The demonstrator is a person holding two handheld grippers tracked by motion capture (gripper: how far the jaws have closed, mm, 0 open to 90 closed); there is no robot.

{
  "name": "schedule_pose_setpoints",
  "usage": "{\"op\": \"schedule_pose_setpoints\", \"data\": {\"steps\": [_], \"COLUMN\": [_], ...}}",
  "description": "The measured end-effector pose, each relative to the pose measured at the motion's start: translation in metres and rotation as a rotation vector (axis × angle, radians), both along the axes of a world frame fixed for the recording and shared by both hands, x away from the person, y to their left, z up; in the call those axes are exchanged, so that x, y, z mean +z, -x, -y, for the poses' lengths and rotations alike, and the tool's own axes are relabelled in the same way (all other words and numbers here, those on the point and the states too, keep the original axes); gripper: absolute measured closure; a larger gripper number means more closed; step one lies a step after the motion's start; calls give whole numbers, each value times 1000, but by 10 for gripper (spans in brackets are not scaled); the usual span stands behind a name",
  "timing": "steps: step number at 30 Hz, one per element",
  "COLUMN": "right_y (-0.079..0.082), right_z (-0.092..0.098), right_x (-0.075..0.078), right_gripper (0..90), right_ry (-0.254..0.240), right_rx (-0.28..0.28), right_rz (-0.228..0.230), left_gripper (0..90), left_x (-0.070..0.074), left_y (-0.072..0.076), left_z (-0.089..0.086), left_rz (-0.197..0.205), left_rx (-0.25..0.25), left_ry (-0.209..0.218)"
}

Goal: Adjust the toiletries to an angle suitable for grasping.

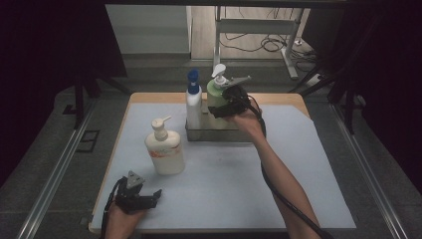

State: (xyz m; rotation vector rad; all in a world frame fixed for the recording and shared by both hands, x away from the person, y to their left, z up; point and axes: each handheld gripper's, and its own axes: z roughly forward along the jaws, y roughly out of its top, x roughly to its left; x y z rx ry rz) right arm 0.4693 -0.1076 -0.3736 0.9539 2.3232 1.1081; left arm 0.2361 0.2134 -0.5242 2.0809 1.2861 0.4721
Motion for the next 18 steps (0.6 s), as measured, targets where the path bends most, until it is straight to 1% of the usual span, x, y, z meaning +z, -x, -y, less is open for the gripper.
{"op": "schedule_pose_setpoints", "data": {"steps": [3,13,18], "right_y": [-1,-3,-6], "right_z": [0,1,0], "right_x": [-2,-9,-17], "right_gripper": [128,129,130], "right_ry": [4,12,25], "right_rx": [6,16,19], "right_rz": [1,-28,-52], "left_gripper": [122,122,122], "left_x": [0,0,0], "left_y": [0,0,0], "left_z": [0,0,0], "left_rz": [0,0,0], "left_rx": [0,0,0], "left_ry": [0,0,-1]}}
